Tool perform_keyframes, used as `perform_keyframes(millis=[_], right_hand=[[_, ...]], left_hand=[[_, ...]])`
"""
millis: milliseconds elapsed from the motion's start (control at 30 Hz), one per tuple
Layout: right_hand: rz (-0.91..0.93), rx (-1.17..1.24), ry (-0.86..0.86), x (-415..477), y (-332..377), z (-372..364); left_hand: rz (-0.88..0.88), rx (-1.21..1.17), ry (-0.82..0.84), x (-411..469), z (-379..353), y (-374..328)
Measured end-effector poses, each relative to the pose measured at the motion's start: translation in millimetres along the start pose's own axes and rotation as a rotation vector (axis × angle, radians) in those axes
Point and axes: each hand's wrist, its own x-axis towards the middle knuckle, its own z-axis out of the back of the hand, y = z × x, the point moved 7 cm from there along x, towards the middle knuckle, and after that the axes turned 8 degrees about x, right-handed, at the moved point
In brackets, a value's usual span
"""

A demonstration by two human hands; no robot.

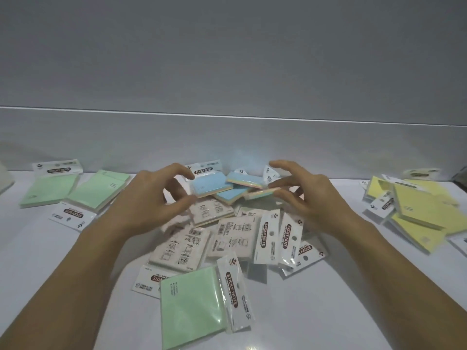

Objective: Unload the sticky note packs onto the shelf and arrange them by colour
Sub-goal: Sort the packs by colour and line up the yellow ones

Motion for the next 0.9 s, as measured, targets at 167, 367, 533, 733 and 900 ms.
perform_keyframes(millis=[167,367,533,733,900], right_hand=[[0.074,0.158,-0.26,0,13,19],[-0.109,0.464,-0.337,-3,2,16],[-0.194,0.601,-0.368,-4,-7,22],[-0.237,0.634,-0.375,-6,-9,23],[-0.263,0.64,-0.361,-5,-8,20]], left_hand=[[0.026,0.038,0.153,-2,-16,-1],[0.078,0.188,0.12,3,-28,-14],[0.034,0.29,0.054,3,-20,-26],[0.017,0.091,-0.206,3,7,-21],[0.04,0.147,0.098,2,-28,-14]])
